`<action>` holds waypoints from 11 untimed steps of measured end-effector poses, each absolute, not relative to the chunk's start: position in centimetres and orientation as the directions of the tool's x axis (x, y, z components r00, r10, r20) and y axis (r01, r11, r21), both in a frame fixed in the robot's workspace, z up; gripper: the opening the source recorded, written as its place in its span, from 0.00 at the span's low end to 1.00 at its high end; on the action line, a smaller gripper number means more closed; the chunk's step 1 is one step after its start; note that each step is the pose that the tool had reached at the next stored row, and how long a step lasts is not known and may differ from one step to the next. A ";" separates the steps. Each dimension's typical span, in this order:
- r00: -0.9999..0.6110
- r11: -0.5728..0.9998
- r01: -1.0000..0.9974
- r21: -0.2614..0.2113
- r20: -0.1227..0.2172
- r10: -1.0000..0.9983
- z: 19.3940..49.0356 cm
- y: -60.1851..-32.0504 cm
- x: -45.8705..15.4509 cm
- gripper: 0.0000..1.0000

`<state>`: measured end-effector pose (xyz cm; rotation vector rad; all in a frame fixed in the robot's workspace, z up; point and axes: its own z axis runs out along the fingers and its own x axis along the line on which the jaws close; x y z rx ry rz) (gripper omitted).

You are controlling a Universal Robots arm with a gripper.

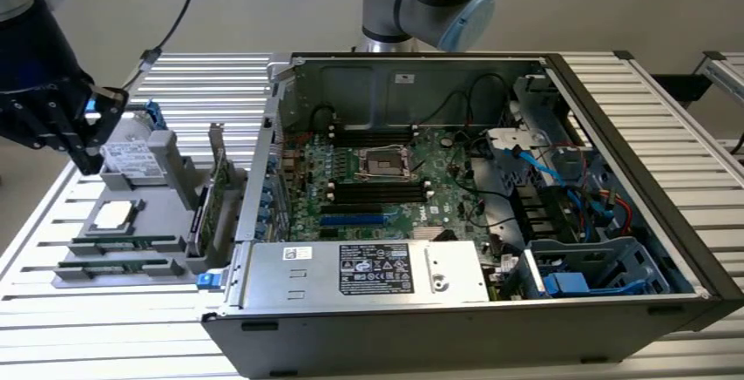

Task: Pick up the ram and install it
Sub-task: 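Pick up the ram and move it above insertion slot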

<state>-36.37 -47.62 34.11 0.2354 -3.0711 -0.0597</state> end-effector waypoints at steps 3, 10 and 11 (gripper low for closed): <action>-0.977 0.978 -0.205 0.043 0.058 -0.207 34.1 -47.6 -36.4 0.10; -0.942 0.944 -0.327 0.043 0.058 -0.329 33.9 -47.6 -36.4 0.10; -0.936 0.938 -0.344 0.043 0.058 -0.346 33.9 -47.6 -36.4 0.10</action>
